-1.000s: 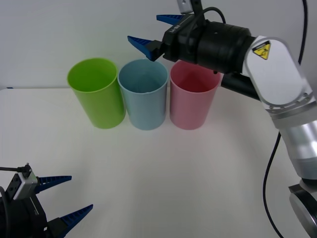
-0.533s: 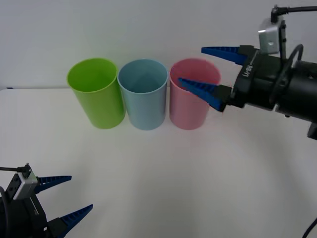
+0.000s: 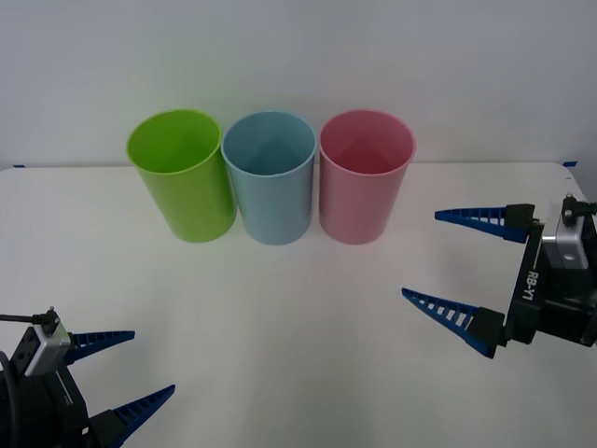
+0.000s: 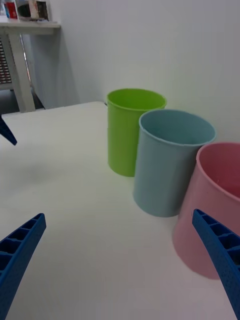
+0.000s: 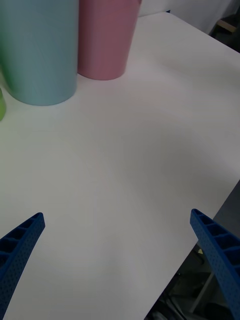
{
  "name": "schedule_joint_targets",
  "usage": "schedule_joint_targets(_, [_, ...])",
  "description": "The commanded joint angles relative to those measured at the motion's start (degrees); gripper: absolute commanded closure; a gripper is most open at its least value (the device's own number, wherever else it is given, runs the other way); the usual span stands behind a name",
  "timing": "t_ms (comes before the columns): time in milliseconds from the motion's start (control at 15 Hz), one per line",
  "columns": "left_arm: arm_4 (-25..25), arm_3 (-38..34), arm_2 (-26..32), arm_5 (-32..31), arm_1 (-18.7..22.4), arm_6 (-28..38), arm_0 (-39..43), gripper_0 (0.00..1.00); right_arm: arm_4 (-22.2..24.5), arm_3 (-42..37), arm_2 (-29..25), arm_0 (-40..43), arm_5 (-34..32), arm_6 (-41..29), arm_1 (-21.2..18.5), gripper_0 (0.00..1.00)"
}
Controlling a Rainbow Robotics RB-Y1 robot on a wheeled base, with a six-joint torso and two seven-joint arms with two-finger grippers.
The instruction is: Put cans in the blue bin and PET bottles in the pink bin and trash in the green bin.
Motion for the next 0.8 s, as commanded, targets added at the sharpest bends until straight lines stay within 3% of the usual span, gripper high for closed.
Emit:
schedule_joint_targets(67, [0.0,0.0,0.0,0.0,0.0,0.0,0.0,0.0,0.1,0.0,-0.7,5.4,-0.1,6.2,0.0,0.0])
schedule_joint_targets(400, [0.0,0.0,0.0,0.0,0.0,0.0,0.0,0.0,-0.2,0.0,-3.9,15.1,-3.6,15.6,0.0,0.0])
schedule_joint_targets(800, [0.0,0.0,0.0,0.0,0.0,0.0,0.0,0.0,0.8,-1.2,-3.2,19.0,-3.6,16.7,0.0,0.0])
